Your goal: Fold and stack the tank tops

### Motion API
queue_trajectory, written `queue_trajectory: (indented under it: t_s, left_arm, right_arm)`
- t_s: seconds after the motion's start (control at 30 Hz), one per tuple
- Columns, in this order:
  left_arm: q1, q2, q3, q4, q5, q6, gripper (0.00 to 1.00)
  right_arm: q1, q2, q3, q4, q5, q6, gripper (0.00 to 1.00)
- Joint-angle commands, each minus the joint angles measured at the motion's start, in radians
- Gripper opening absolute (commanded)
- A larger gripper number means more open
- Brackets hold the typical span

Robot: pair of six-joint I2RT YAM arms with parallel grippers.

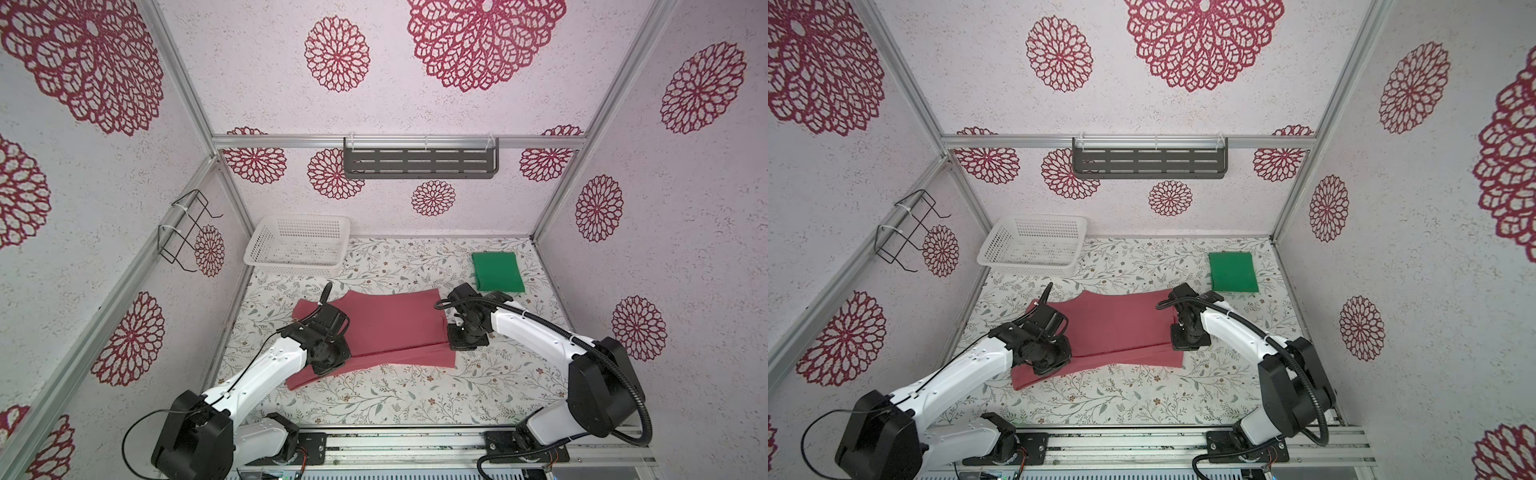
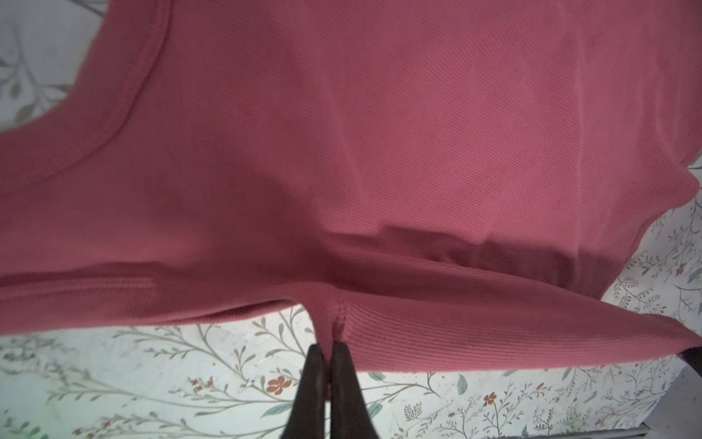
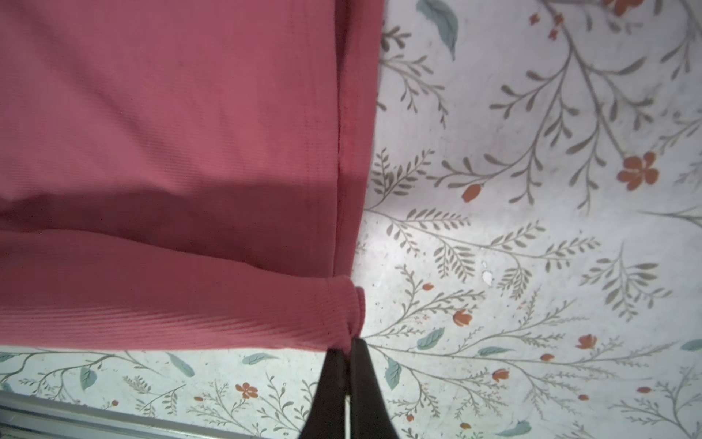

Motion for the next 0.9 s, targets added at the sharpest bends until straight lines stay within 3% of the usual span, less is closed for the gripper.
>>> queue_trajectory:
  t_s: [0.0, 0.57, 0.63, 0.7, 0.87]
  left_arm:
    - [0.043, 0.07, 0.06, 0.0, 0.033, 0.131, 0.0]
    - [0.185, 0.472, 0.384, -0.109, 0.089, 0.378, 0.0]
    - [0.198, 0.5, 0.417, -0.132, 0.076, 0.4, 0.09]
    - [0.213, 0.508, 0.447, -0.159, 0.056, 0.422, 0.28]
    - [0.248, 0.456, 0.506, -0.267, -0.023, 0.468, 0.63]
  right_arm:
    - [-0.035, 0.038, 0.053, -0.014, 0.051, -0.061, 0.0]
    - [-0.15, 0.278, 0.24, 0.049, 0.014, -0.179, 0.0]
    - [-0.162, 0.31, 0.27, 0.061, 0.012, -0.188, 0.0]
    - [-0.174, 0.332, 0.296, 0.07, 0.005, -0.193, 0.03]
    - [-0.197, 0.345, 0.355, 0.079, 0.003, -0.202, 0.35]
